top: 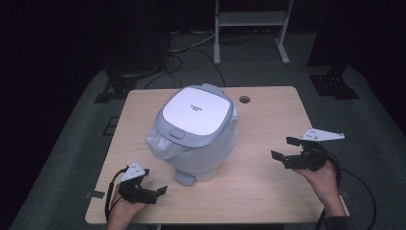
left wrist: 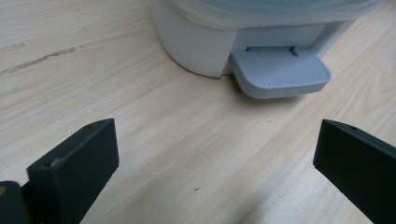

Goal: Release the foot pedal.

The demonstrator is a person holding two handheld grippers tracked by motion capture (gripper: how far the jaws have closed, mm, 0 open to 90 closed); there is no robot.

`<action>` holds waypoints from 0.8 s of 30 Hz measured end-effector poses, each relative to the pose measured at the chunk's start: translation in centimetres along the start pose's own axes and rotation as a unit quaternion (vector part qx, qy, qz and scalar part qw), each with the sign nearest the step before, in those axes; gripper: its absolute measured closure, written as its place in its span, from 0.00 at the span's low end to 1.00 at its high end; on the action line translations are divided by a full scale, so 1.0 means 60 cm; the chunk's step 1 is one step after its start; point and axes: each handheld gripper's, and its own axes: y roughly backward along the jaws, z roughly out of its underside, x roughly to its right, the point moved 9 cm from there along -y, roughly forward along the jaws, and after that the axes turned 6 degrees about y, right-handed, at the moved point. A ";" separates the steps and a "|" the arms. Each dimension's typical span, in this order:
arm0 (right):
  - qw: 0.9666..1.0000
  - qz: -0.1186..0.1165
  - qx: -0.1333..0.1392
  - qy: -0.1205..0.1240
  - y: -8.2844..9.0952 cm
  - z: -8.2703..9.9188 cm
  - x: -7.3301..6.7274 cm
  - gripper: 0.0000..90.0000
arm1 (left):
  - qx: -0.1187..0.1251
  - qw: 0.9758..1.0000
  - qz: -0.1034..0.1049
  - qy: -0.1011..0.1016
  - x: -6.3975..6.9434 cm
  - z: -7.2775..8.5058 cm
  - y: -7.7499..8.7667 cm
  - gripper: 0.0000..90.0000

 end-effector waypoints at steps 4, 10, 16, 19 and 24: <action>1.000 0.006 -0.010 -0.009 0.002 0.029 0.007 0.11 | -0.004 1.000 -0.003 -0.003 -0.006 0.007 -0.001 0.00; 0.999 0.027 -0.043 -0.015 -0.005 0.080 0.015 0.09 | -0.014 1.000 -0.018 -0.018 -0.018 0.019 -0.004 0.00; 0.996 0.040 -0.078 -0.007 -0.014 0.123 0.013 0.02 | -0.026 0.999 -0.031 -0.023 -0.030 0.028 -0.005 0.00; 0.994 0.045 -0.096 0.003 -0.018 0.142 0.009 0.02 | -0.036 0.998 -0.036 -0.026 -0.035 0.033 -0.005 0.00; 0.992 0.047 -0.115 0.006 -0.022 0.165 0.008 0.02 | -0.049 0.998 -0.037 -0.032 -0.040 0.038 -0.005 0.00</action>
